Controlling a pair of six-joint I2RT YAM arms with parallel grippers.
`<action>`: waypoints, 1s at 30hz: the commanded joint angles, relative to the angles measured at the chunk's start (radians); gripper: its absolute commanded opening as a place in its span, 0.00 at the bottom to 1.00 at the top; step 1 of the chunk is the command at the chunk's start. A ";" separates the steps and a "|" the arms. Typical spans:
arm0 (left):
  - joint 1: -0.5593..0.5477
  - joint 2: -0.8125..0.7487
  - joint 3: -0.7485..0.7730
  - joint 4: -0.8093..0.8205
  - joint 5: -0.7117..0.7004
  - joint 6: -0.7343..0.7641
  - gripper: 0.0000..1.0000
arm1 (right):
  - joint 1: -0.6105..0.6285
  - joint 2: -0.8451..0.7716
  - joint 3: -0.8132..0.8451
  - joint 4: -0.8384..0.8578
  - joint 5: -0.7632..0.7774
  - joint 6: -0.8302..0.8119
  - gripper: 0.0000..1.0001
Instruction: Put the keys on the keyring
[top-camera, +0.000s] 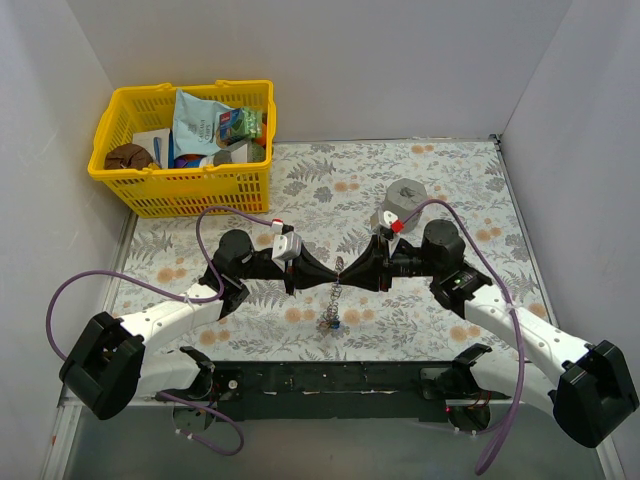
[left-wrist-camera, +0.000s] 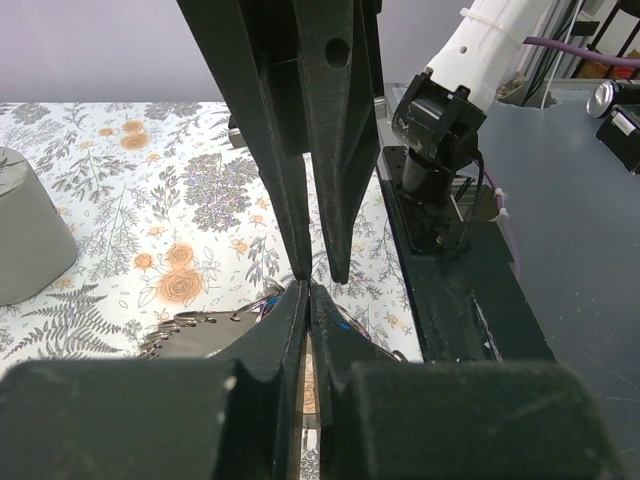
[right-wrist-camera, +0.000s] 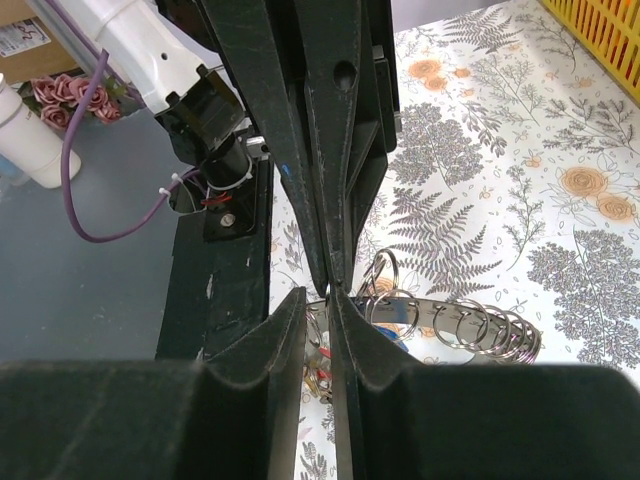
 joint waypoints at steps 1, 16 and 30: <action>0.004 -0.041 0.020 0.068 -0.005 -0.003 0.00 | 0.004 0.005 -0.020 0.034 -0.003 -0.005 0.22; 0.004 -0.041 0.020 0.078 -0.005 -0.009 0.00 | 0.004 0.017 -0.037 0.082 0.009 0.048 0.26; 0.004 -0.052 0.032 0.022 0.006 0.023 0.00 | 0.004 0.040 -0.006 0.022 0.077 0.049 0.01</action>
